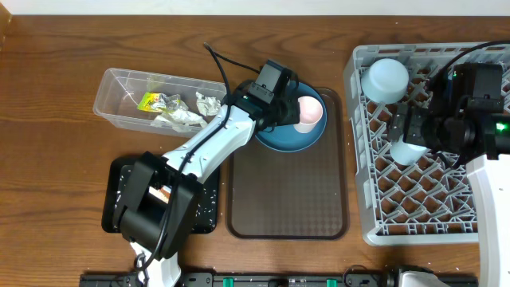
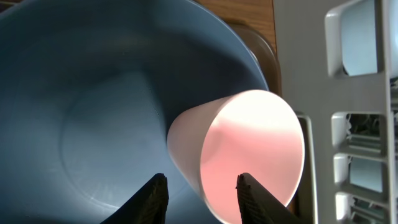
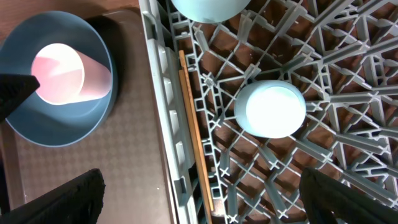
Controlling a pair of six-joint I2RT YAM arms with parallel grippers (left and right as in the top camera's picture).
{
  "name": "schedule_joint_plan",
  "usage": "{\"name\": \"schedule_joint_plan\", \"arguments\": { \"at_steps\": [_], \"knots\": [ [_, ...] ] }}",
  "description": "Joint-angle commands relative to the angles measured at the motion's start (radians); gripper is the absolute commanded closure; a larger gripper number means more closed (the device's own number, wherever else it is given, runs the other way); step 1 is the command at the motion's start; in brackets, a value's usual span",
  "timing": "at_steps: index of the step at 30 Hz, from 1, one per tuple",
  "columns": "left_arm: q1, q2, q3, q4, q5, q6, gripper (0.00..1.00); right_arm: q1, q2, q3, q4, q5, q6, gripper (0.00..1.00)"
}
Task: Sort waste into correct bins and load items into the dishwasher rack
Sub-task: 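Move the left gripper over the pink cup and grasp it, then lift the pink cup out of the bowl with the left gripper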
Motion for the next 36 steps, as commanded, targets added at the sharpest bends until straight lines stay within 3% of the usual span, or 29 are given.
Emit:
{"name": "schedule_joint_plan", "arguments": {
  "at_steps": [1,10,14,23,32,33,36],
  "knots": [
    [-0.004,0.004,-0.004,0.002,-0.014,-0.046,0.6,-0.013,-0.003,0.017,0.0,-0.008,-0.011,0.01],
    [-0.04,0.038,-0.004,0.002,-0.099,-0.045,0.61,-0.013,-0.003,0.017,0.0,-0.008,-0.011,0.01],
    [-0.042,0.04,-0.004,0.002,-0.099,-0.045,0.68,-0.013,-0.003,0.017,0.0,-0.008,-0.011,0.01],
    [-0.045,0.046,-0.004,-0.015,-0.099,-0.045,0.69,-0.013,-0.003,0.017,0.0,-0.008,-0.011,0.01],
    [-0.045,0.049,-0.004,-0.015,-0.1,-0.045,0.81,-0.013,-0.003,0.017,0.0,-0.008,-0.011,0.01],
    [-0.045,0.049,-0.004,-0.015,-0.099,-0.045,0.88,-0.013,-0.003,0.017,0.0,-0.008,-0.011,0.01],
    [-0.043,0.049,-0.004,-0.014,-0.099,-0.045,0.94,-0.013,-0.003,0.017,0.0,-0.008,-0.011,0.01]
  ]
}}
